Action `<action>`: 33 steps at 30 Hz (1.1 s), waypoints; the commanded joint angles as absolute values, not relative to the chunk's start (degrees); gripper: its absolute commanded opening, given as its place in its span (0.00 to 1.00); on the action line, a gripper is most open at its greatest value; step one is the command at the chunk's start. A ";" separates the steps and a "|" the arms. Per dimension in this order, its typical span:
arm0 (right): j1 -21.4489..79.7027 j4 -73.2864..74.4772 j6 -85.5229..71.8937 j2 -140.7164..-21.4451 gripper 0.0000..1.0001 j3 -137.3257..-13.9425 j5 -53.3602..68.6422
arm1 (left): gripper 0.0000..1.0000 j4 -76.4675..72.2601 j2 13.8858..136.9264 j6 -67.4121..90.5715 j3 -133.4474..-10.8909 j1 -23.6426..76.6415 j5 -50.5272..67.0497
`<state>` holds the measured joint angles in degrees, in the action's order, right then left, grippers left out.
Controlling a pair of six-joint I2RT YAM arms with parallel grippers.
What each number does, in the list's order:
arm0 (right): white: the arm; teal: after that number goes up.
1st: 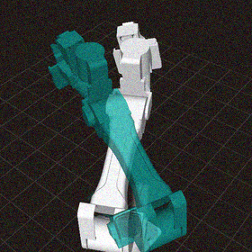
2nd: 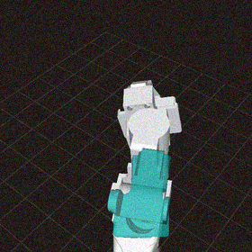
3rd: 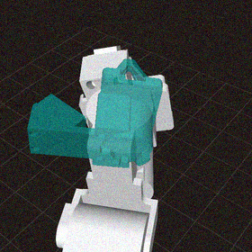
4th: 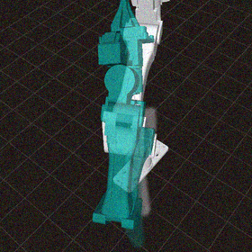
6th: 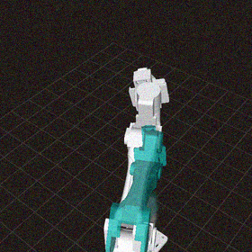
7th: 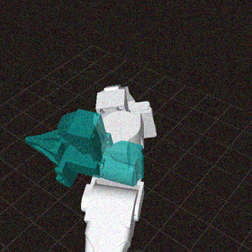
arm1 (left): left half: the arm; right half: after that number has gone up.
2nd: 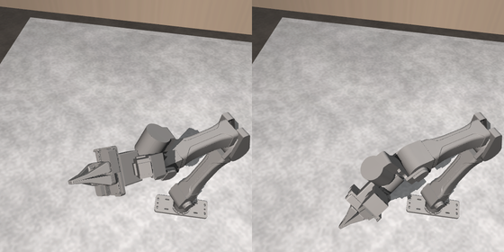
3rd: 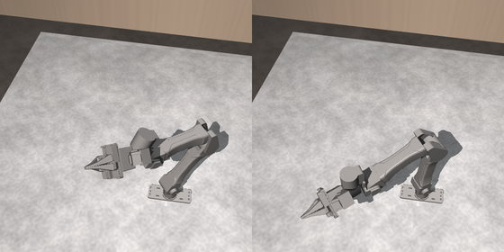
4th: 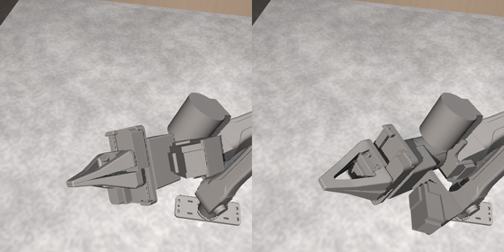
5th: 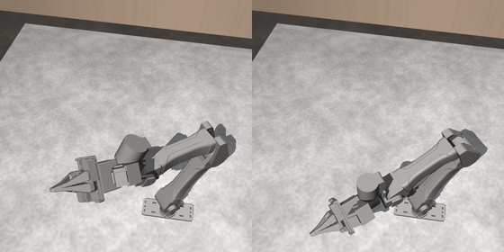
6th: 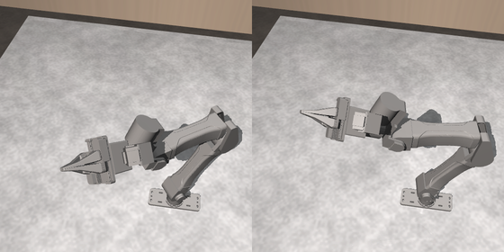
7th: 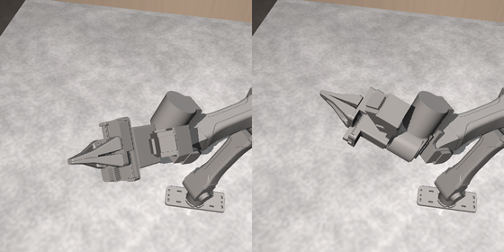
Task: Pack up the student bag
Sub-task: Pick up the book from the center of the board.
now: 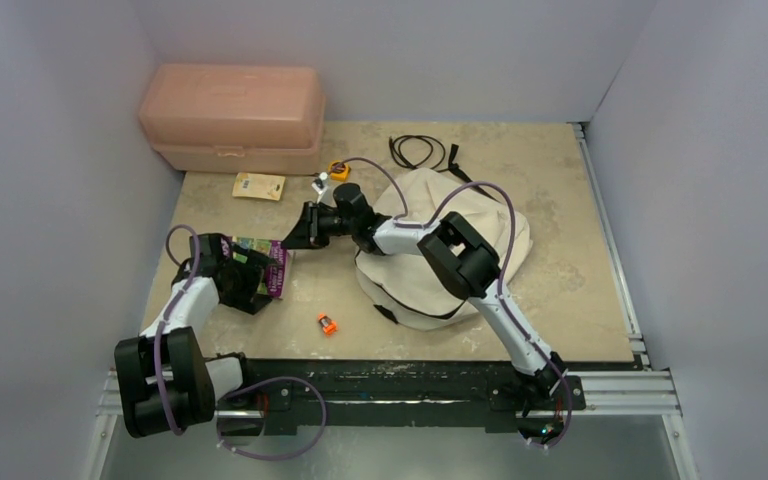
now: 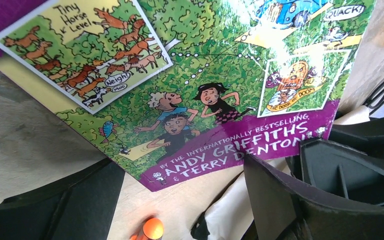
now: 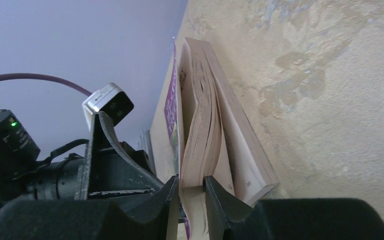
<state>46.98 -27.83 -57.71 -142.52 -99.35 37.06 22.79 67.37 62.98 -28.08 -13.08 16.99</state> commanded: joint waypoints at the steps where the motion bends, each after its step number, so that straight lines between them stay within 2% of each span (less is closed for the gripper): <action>1: 47.99 -32.81 -61.69 -138.86 0.27 -97.94 38.01 | 0.87 20.69 68.33 62.14 -27.72 -13.16 16.62; 2: 47.99 -32.57 -61.73 -138.91 0.26 -97.78 37.41 | 0.87 20.99 67.85 62.03 -27.57 -13.18 16.76; 6: 47.71 -29.63 -60.22 -138.37 0.01 -97.39 34.24 | 0.87 25.25 63.38 59.45 -28.32 -13.14 16.71; 7: 47.46 -28.58 -59.82 -138.30 0.00 -97.45 33.68 | 0.88 27.18 61.91 58.22 -29.29 -13.12 16.44; 15: 43.25 -22.73 -52.52 -130.98 0.00 -90.81 37.94 | 0.92 44.14 50.15 43.53 -42.42 -13.14 12.73; 19: 40.33 -19.25 -46.79 -125.34 0.00 -85.19 42.31 | 0.93 46.93 51.88 38.72 -49.22 -13.22 12.73; 21: 39.71 -19.31 -44.57 -122.54 0.00 -82.73 43.41 | 0.92 46.84 53.97 38.70 -50.84 -13.24 16.58; 27: 39.79 -22.19 -37.54 -116.46 0.00 -78.02 42.07 | 0.86 46.64 54.78 53.81 -51.08 -13.10 24.12; 33: 42.90 -18.08 -25.24 -109.45 0.00 -76.69 35.01 | 0.87 63.47 61.33 62.54 -60.08 -10.95 23.65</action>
